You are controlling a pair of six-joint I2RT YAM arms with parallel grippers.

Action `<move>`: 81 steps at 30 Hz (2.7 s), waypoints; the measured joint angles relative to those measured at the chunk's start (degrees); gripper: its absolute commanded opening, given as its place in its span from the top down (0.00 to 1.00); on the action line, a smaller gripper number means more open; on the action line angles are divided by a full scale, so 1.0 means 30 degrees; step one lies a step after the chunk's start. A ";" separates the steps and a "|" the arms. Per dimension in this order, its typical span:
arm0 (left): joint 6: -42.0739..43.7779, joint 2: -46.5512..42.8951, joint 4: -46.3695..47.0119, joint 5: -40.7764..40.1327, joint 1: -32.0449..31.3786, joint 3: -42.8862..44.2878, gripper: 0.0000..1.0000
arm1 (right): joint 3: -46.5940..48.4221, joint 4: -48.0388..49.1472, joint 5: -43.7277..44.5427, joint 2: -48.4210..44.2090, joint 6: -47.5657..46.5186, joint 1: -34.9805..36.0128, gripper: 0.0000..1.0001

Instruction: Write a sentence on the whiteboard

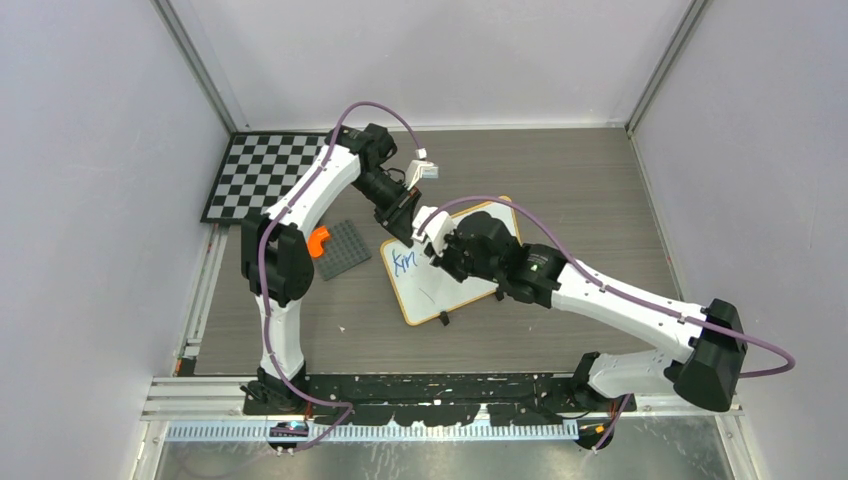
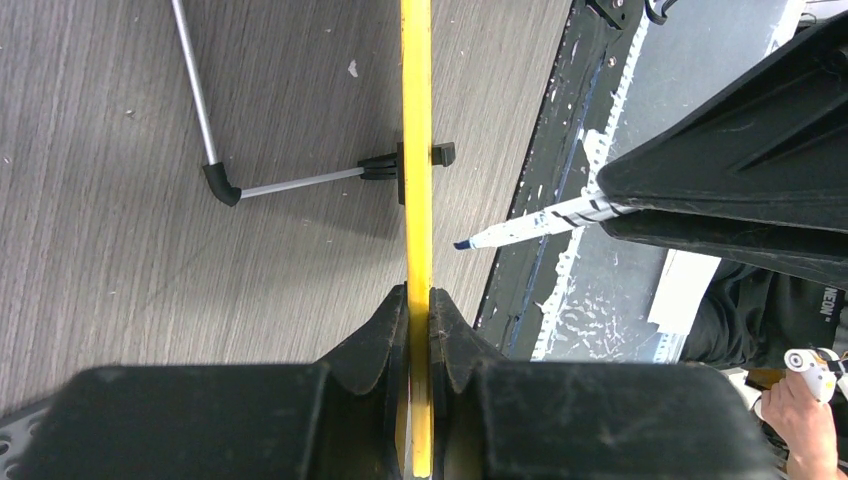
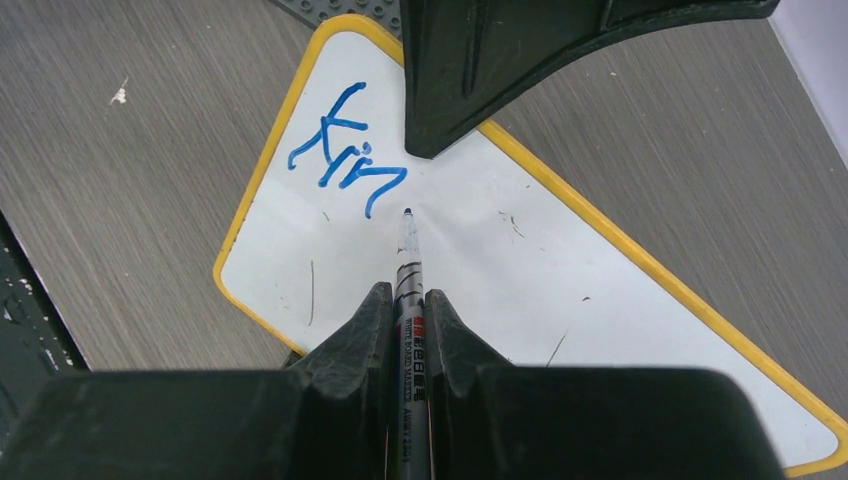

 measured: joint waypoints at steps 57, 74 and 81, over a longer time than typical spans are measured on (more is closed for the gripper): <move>0.0124 0.0000 0.0109 -0.0219 -0.0007 0.0000 1.00 | 0.1100 0.0146 0.0495 0.1093 -0.0364 -0.0809 1.00; 0.0124 0.0000 0.0138 -0.0262 -0.0007 0.0000 1.00 | 0.0991 0.0423 0.0153 0.1107 -0.0087 -0.1035 1.00; 0.0124 0.0000 0.0153 -0.0284 -0.0007 0.0000 1.00 | 0.0102 0.0204 -0.0714 0.0976 0.0197 -0.0882 1.00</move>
